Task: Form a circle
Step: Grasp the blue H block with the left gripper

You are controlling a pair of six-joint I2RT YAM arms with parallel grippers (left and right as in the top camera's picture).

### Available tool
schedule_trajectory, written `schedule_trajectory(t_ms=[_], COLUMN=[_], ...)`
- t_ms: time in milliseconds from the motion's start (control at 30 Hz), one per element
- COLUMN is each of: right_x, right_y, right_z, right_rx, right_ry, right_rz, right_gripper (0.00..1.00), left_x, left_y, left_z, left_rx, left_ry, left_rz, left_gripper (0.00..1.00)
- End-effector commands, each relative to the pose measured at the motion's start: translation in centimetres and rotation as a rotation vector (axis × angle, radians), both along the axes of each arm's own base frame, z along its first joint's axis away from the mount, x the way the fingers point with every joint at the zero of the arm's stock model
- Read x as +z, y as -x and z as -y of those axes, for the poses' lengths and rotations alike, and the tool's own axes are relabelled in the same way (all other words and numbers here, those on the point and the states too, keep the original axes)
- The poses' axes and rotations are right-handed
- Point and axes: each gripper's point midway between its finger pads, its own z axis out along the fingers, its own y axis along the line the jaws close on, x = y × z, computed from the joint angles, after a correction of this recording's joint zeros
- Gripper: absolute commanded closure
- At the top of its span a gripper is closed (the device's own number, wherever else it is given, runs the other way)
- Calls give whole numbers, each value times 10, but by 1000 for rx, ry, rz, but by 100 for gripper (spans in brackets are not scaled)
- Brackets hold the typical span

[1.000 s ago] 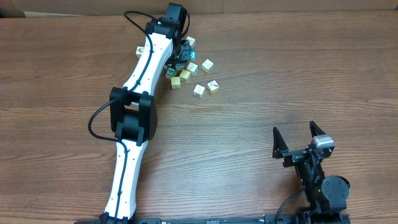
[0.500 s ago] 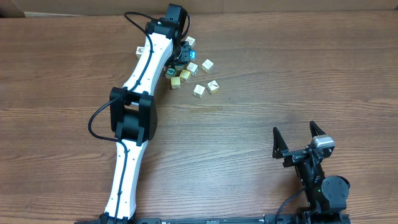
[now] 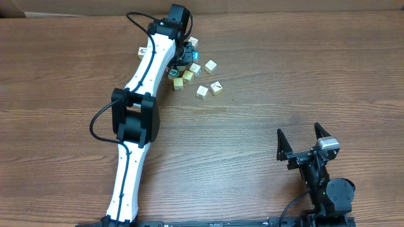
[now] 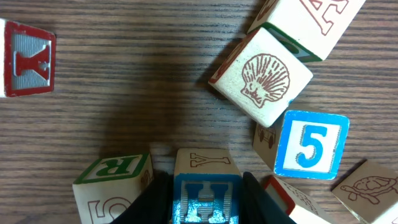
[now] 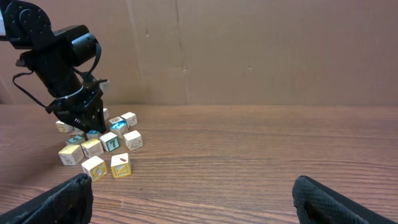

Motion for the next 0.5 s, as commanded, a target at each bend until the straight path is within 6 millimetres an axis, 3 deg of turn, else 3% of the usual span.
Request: schedule_trajectory(t_ms=[0, 133, 267, 467], right_x=[-2, -2, -2, -2], right_y=[0, 0, 0, 0], right_z=[2, 2, 2, 2], right_rx=[-9, -9, -9, -9], right_ry=[1, 1, 1, 1], right_rz=[3, 3, 3, 3], right_gripper=[0, 0, 0, 0], left_x=[1, 28, 70, 131], left_y=[-3, -11, -14, 10], left_z=[4, 4, 5, -1], left_rx=[4, 6, -1, -8], left_ry=[7, 21, 33, 37], left_rz=[9, 59, 113, 132], left_gripper=[77, 79, 79, 85])
